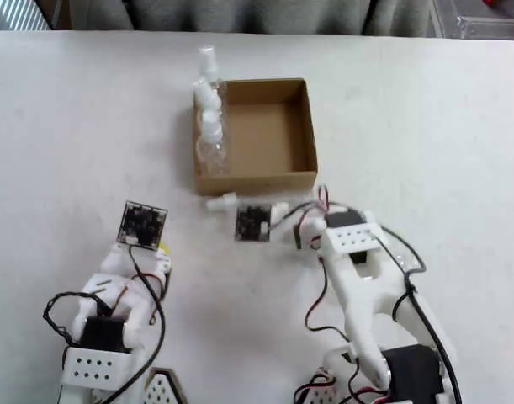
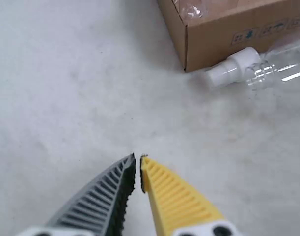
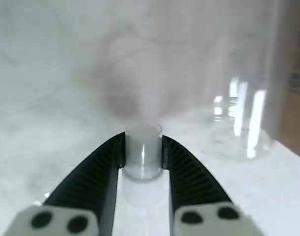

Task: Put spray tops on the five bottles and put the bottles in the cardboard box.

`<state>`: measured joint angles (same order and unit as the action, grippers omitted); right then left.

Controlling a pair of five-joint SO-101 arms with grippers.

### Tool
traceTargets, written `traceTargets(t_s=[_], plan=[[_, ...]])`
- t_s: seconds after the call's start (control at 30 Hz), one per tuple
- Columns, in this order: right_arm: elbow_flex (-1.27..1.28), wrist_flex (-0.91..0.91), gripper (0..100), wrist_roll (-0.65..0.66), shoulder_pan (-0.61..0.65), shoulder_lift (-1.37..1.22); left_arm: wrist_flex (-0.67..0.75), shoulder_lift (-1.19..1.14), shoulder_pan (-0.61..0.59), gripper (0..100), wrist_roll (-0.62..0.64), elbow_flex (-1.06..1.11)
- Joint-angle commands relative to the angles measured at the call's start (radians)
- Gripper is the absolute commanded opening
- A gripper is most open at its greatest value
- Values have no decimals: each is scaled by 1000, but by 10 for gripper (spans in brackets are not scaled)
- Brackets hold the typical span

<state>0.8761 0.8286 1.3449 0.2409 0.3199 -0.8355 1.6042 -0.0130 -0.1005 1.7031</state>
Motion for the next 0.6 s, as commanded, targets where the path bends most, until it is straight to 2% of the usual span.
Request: traceTargets(t_s=[0.0,0.1,0.3,0.57], plan=[[-172,94,15,-17,-28,59,11,13,-8,23,-11,-3],[-308,154,15,-133,-42,64,12,13,-10,23,-11,-3],[-512,236,17,-601,-41,56,34,15,-56,23,-9,-3],[-534,325,18,-1149,105,64,37,15,-67,24,-9,-3]])
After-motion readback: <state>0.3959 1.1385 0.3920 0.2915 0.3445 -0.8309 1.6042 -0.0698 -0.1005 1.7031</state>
